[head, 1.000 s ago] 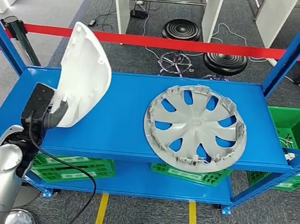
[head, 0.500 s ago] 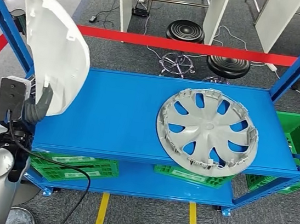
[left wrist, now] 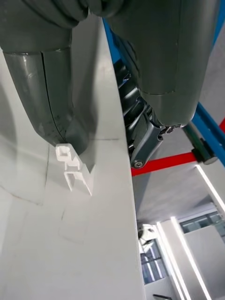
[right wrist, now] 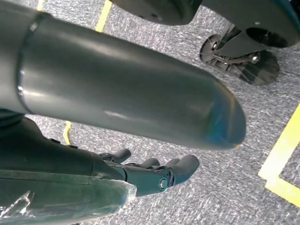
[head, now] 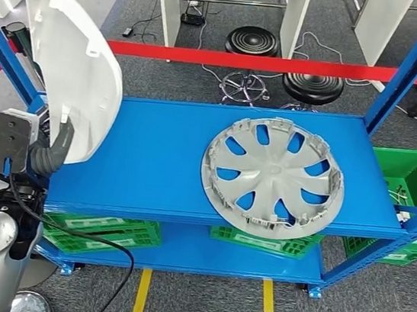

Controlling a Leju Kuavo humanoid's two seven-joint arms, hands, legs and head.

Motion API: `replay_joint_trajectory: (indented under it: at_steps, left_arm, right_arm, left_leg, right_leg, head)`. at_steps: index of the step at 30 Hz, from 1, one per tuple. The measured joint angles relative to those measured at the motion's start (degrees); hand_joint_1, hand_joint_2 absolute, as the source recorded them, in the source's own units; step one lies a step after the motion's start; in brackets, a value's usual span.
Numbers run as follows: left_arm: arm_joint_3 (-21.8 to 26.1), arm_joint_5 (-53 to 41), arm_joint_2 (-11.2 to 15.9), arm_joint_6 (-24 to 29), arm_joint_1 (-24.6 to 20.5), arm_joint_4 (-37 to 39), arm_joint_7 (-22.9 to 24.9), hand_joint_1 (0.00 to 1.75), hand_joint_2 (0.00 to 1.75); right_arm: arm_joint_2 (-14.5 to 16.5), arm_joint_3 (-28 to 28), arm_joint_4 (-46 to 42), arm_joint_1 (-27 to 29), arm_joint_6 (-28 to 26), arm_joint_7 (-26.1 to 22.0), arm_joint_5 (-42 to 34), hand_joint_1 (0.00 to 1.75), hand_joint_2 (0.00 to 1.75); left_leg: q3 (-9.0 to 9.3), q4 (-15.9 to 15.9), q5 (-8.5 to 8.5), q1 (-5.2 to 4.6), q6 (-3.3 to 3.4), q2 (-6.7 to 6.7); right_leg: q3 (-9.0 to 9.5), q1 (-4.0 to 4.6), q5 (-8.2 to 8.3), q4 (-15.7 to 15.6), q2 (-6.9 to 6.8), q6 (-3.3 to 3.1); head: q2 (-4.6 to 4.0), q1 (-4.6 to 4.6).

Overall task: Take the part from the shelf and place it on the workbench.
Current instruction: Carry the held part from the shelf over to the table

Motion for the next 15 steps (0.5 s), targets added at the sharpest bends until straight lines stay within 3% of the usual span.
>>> replay_joint_trajectory:
  at_steps: [1, 3, 5, 8, 10, 13, 15]
  left_arm:
    - [-0.1, 0.3, 0.0, -0.2, 0.1, 0.0, 0.0, 1.75, 1.75]
    - [-0.1, 0.6, 0.0, -0.4, 0.1, 0.0, 0.0, 1.75, 1.75]
    - [-0.2, 0.7, 0.0, -0.4, 0.1, 0.0, 0.0, 1.75, 1.75]
    - [-0.2, 0.8, 0.0, -0.5, 0.2, 0.0, 0.0, 1.75, 1.75]
    - [-0.2, 0.6, -0.1, -0.5, 0.2, 0.0, -0.1, 1.75, 1.75]
    - [-0.3, 0.0, -0.2, -0.2, 0.2, 0.0, -0.4, 1.75, 1.75]
    - [-0.4, -0.7, -0.2, 0.1, 0.2, 0.0, -0.5, 1.75, 1.75]
  right_arm:
    - [0.0, 0.0, 0.0, 0.0, 0.0, 0.0, 0.0, 0.00, 0.00]
    - [0.1, 0.0, 0.0, 0.0, 0.0, 0.1, 0.0, 0.00, 0.00]
    - [0.1, 0.0, 0.0, 0.0, 0.0, 0.1, 0.0, 0.00, 0.00]
    - [0.1, 0.0, 0.0, 0.0, 0.0, 0.1, 0.0, 0.00, 0.00]
    - [0.1, 0.0, 0.0, 0.0, 0.0, 0.1, 0.0, 0.00, 0.00]
    - [0.1, 0.0, 0.0, 0.0, 0.1, 0.1, 0.0, 0.00, 0.00]
    - [0.1, 0.0, 0.0, 0.2, 0.1, 0.2, 0.0, 0.00, 0.00]
  left_leg:
    - [0.76, -1.5, 1.41, 0.01, 0.06, 0.01]
    - [4.64, -9.2, 5.24, 0.04, 0.26, 0.11]
    - [7.47, -15.1, 6.98, -0.05, 0.67, 0.15]
    - [7.70, -16.2, 7.06, -0.30, 1.70, 0.00]
    - [7.82, -16.5, 7.29, -0.15, 2.46, 0.01]
    - [7.89, -16.6, 7.39, -0.01, 3.06, 0.09]
    - [7.89, -16.6, 7.38, -0.07, 3.12, 0.08]
  right_leg:
    - [0.03, -0.01, 0.01, 0.0, 0.00, 0.02]
    - [0.16, -0.03, 0.03, 0.0, 0.04, 0.18]
    - [0.04, 0.14, 0.07, 0.1, 0.12, 0.67]
    - [-0.05, 0.16, 0.28, -0.3, 0.13, 1.72]
    - [-0.74, 0.09, -0.64, 0.9, 0.03, 2.37]
    - [-5.32, 0.10, -5.56, 10.6, -0.09, 2.86]
    - [-7.67, 0.12, -6.93, 15.5, -0.09, 2.89]
  head:
    - [0.00, 0.01]
    - [0.00, 0.00]
    - [0.00, 0.05]
    - [0.00, 0.10]
    - [0.00, 0.16]
    - [0.00, 0.37]
    - [0.00, 0.34]
